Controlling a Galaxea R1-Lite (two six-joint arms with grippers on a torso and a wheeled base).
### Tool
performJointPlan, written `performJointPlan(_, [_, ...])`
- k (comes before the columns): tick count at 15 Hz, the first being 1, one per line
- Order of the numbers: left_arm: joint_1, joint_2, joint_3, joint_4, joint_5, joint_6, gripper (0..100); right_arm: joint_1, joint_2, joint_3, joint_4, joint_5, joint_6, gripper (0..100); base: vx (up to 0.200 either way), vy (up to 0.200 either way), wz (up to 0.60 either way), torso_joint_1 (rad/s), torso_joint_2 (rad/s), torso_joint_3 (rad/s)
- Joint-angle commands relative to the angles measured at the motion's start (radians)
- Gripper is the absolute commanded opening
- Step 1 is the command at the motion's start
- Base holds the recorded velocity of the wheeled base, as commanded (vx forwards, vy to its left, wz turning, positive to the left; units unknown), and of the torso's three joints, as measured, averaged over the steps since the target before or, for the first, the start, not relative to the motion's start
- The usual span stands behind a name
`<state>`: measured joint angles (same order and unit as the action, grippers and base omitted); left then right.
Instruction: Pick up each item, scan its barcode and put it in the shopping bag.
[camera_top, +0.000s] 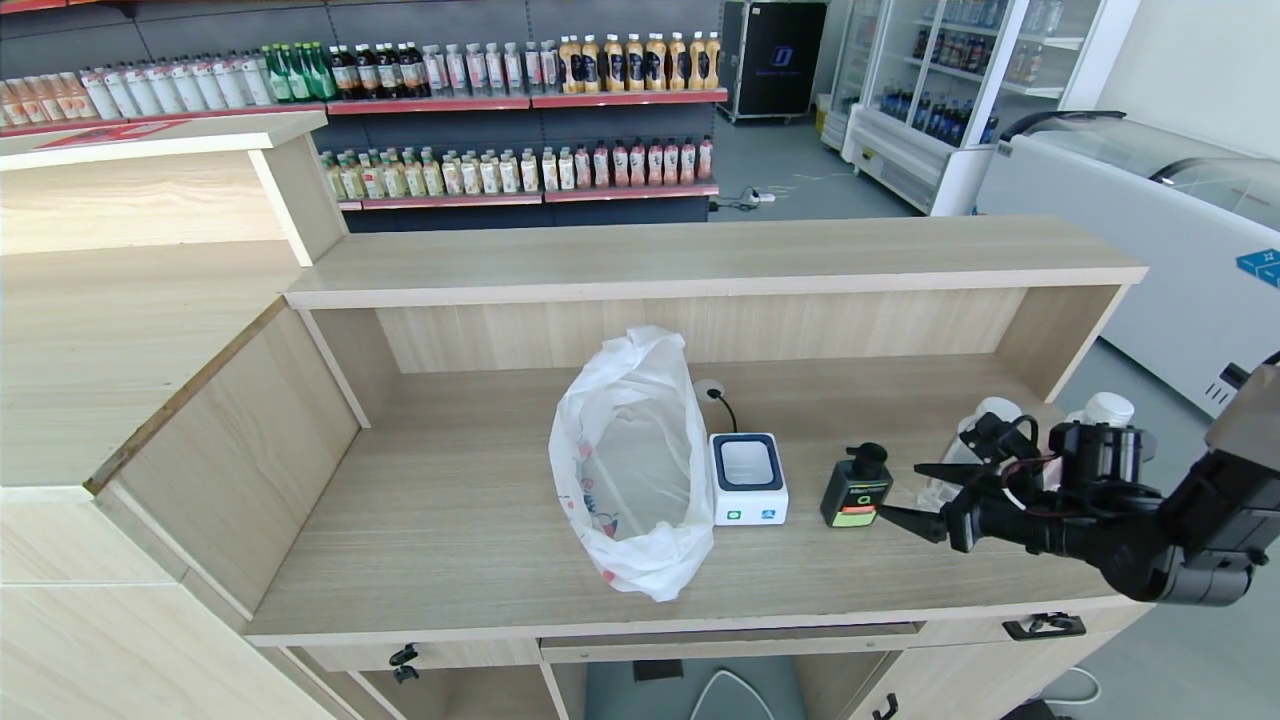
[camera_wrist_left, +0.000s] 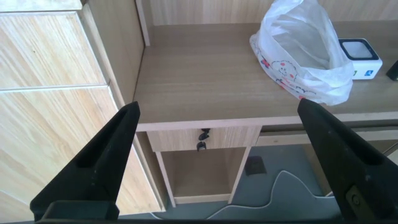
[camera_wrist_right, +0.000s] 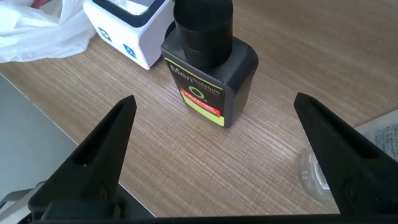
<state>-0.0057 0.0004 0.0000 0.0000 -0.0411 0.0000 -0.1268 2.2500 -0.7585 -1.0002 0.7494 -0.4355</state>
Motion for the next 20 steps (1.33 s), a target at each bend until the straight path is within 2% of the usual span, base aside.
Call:
performJointPlan(1, [0.0, 0.001, 0.0, 0.0, 0.0, 0.0, 100, 0.007, 0.023, -0.015, -0.005, 0.002, 0.001, 100, 0.0, 0.0, 0.0, 0.0, 0.0, 0.0])
performJointPlan(4, [0.0, 0.0, 0.0, 0.0, 0.0, 0.0, 100, 0.027, 0.051, -0.035, -0.011, 0.051, -0.002, 100, 0.0, 0.0, 0.0, 0.0, 0.0, 0.0])
performJointPlan(10, [0.0, 0.001, 0.0, 0.0, 0.0, 0.0, 100, 0.055, 0.126, -0.108, -0.043, 0.061, -0.002, 100, 0.0, 0.0, 0.0, 0.0, 0.0, 0.0])
performJointPlan(15, [0.0, 0.001, 0.0, 0.0, 0.0, 0.0, 100, 0.081, 0.164, -0.113, -0.081, 0.061, -0.002, 100, 0.0, 0.0, 0.0, 0.0, 0.0, 0.0])
performJointPlan(20, [0.0, 0.001, 0.0, 0.0, 0.0, 0.0, 100, 0.092, 0.171, -0.11, -0.089, 0.108, -0.005, 100, 0.0, 0.0, 0.0, 0.0, 0.0, 0.0])
